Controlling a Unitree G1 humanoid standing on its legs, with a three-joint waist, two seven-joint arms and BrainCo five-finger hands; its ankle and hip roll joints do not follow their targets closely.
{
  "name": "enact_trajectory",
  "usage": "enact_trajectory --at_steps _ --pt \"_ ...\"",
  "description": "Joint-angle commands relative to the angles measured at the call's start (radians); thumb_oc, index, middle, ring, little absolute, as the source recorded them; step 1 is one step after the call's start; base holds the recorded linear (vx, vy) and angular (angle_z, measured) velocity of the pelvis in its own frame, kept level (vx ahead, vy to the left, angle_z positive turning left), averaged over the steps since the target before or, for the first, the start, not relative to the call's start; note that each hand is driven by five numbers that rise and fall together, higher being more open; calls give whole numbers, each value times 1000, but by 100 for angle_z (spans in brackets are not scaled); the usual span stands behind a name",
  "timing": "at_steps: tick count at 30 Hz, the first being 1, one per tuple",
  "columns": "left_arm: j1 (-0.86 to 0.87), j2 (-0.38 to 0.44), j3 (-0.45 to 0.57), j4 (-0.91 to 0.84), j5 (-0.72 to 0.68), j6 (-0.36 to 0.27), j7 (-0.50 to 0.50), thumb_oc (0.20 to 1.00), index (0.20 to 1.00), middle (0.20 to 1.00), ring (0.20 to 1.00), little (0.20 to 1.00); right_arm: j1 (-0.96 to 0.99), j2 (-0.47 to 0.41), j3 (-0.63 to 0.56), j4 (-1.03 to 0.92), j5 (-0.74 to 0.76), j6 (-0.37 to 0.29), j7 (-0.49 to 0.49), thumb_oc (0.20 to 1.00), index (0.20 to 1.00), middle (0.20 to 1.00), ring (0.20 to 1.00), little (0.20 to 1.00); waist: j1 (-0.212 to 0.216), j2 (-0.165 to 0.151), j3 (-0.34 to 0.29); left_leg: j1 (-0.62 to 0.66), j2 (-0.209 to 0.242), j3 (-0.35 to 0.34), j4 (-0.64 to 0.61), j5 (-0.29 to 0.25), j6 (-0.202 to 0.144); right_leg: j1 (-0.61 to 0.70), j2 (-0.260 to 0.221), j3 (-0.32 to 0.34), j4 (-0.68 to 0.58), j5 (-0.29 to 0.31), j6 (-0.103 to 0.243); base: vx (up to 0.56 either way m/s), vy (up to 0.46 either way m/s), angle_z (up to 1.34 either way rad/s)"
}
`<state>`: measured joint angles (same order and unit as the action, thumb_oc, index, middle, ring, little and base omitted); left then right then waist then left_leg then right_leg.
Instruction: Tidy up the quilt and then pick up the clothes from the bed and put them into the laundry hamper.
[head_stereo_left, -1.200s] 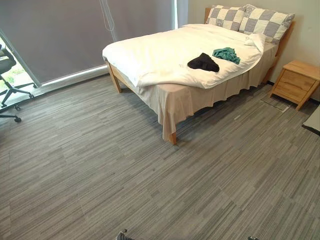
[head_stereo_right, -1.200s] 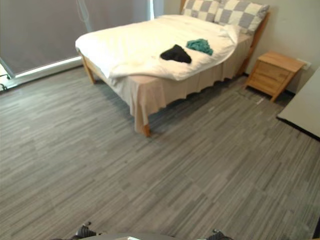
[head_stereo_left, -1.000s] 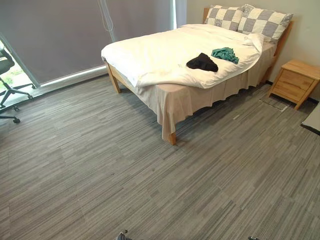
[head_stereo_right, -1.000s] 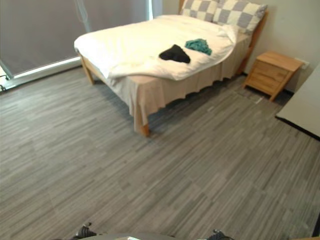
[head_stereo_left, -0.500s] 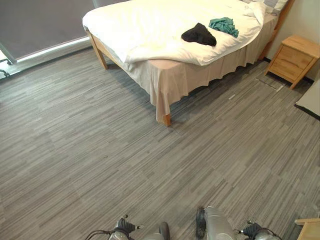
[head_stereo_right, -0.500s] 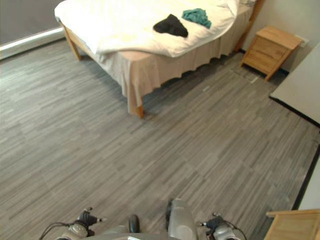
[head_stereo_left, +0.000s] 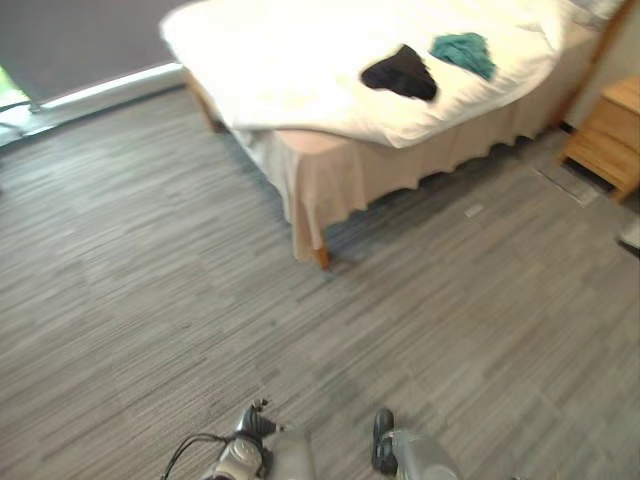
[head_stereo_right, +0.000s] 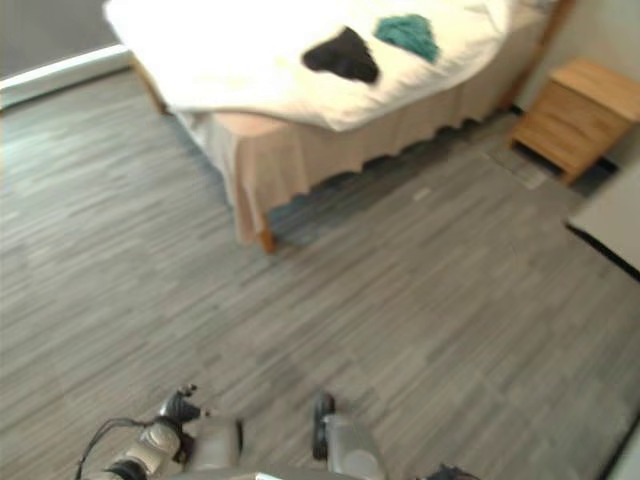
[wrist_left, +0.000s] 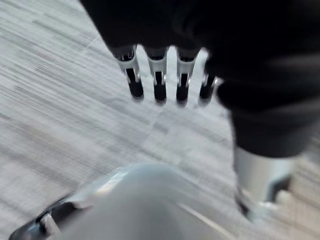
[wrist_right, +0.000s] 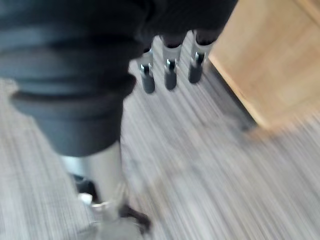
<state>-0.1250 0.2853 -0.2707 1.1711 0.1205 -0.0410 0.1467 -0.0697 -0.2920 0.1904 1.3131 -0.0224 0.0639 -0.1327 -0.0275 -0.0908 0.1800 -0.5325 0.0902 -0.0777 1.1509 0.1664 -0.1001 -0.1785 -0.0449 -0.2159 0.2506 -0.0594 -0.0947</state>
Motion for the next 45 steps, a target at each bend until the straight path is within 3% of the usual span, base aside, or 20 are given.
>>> enact_trajectory --at_steps 1,3,5,8,10,12,13,14,17,20,23,26,28,29,31,35,38,42,43,45 --pt "-42 -38 -6 50 -12 11 26 1000 1000 1000 1000 1000 -16 -48 47 -28 -1 -22 -24 1000 1000 1000 1000 1000 14 2 90 298 -9 131 -525 -177 15 137 -44 106 -271 58 172 492 56 -65" --pt "-12 -43 4 55 -7 9 24 1000 1000 1000 1000 1000 -19 -55 38 -38 18 -36 -23 1000 1000 1000 1000 1000 61 33 52 288 -9 200 -945 -124 20 229 -24 116 -298 3 197 741 140 -68" --pt "-3 -45 7 62 0 13 22 1000 1000 1000 1000 1000 -20 -55 26 -44 29 -40 -28 1000 1000 1000 1000 1000 72 33 48 291 -1 239 -1018 -78 10 275 -16 111 -303 -20 197 462 82 -77" --pt "32 -37 22 96 24 25 6 1000 1000 1000 1000 1000 -16 -37 24 -47 16 -45 -16 1000 1000 1000 1000 1000 86 28 25 388 -21 278 -1095 -115 52 275 -7 84 -123 -69 220 469 73 -35" --pt "24 -40 25 116 32 33 6 1000 1000 1000 1000 1000 -31 -21 3 -58 23 -41 -17 1000 1000 1000 1000 1000 62 28 39 464 -43 287 -1120 -155 81 155 -59 51 130 54 314 296 84 -27" --pt "26 -25 31 125 30 40 9 1000 1000 1000 1000 1000 -37 -7 1 -74 25 -40 -13 1000 1000 1000 1000 1000 38 64 50 525 -14 269 -1169 -150 86 27 -73 54 307 151 325 359 56 36" --pt "25 -21 33 122 29 39 10 1000 1000 1000 1000 1000 -37 -2 1 -78 24 -39 -12 1000 1000 1000 1000 1000 33 65 52 551 -15 263 -1196 -149 83 -5 -102 47 321 137 322 269 17 55" --pt "25 -20 34 122 29 39 10 1000 1000 1000 1000 1000 -37 -2 1 -78 24 -39 -12 1000 1000 1000 1000 1000 33 64 53 552 -16 263 -1197 -148 83 -5 -104 47 323 135 322 430 -140 80" --pt "20 -7 38 113 15 25 17 1000 1000 1000 1000 1000 -35 7 18 -74 11 -36 -10 1000 1000 1000 1000 1000 9 41 41 620 -19 205 -1230 -185 37 -33 -175 51 -67 108 289 589 -287 98" --pt "13 -1 46 124 32 19 26 1000 1000 1000 1000 1000 -31 4 20 -56 -5 -27 -6 1000 1000 1000 1000 1000 -46 46 38 694 8 133 -1238 -253 1 -75 -163 219 -309 181 333 587 -242 86" --pt "14 -1 46 136 44 17 27 1000 1000 1000 1000 1000 -16 -1 37 -30 -28 -21 6 1000 1000 1000 1000 1000 -56 39 26 753 31 98 -1237 -303 -13 -81 -151 265 -296 194 341 454 -298 115" --pt "27 -6 60 126 20 18 36 1000 1000 1000 1000 1000 -19 -10 47 -32 -34 -22 8 1000 1000 1000 1000 1000 -58 50 28 734 56 65 -1165 -293 -17 -70 -127 245 -259 196 325 252 -295 102" --pt "19 -16 65 112 -13 22 41 1000 1000 1000 1000 1000 -16 -38 42 -53 -26 -25 -6 1000 1000 1000 1000 1000 -44 47 56 574 87 112 -892 -187 -44 15 -139 167 -265 153 274 214 -399 74" --pt "2 -15 57 91 -17 22 45 1000 1000 1000 1000 1000 -15 -52 33 -50 -14 -22 -15 1000 1000 1000 1000 1000 -40 30 69 475 107 214 -809 -140 -39 75 -158 105 -297 126 254 118 -295 91" --pt "-1 -14 53 81 -17 21 47 1000 1000 1000 1000 1000 -14 -56 29 -46 -9 -21 -21 1000 1000 1000 1000 1000 -38 30 73 434 110 258 -793 -149 -37 102 -161 76 -314 116 249 127 -192 108" --pt "23 -16 72 63 -30 10 43 1000 1000 1000 1000 1000 -12 -63 14 -45 9 -26 -21 1000 1000 1000 1000 1000 -9 49 55 365 43 344 -945 -166 -19 154 -144 45 -329 80 250 221 -71 58" --pt "52 -15 99 87 -39 20 41 1000 1000 1000 1000 1000 -4 -50 10 -49 -2 -26 -17 1000 1000 1000 1000 1000 0 79 40 448 40 357 -1108 -133 -17 172 -120 7 -298 49 250 163 21 10" --pt "71 1 148 100 -82 15 56 1000 1000 1000 1000 1000 15 -24 -1 -55 2 -30 -21 1000 1000 1000 1000 1000 3 71 16 508 33 341 -1185 -107 -19 189 -134 -29 -257 39 258 104 -6 25" --pt "86 30 248 68 -213 -1 94 1000 1000 1000 1000 1000 22 -7 -1 -63 6 -32 -21 1000 1000 1000 1000 1000 14 64 12 540 32 341 -1216 -112 -7 178 -136 -36 -178 24 262 110 29 55" --pt "91 77 294 -21 -252 -24 132 1000 1000 1000 1000 1000 31 4 -14 -91 10 -37 -31 1000 1000 1000 1000 1000 11 66 20 553 36 342 -1226 -117 0 130 -137 -17 -66 13 280 77 24 41"
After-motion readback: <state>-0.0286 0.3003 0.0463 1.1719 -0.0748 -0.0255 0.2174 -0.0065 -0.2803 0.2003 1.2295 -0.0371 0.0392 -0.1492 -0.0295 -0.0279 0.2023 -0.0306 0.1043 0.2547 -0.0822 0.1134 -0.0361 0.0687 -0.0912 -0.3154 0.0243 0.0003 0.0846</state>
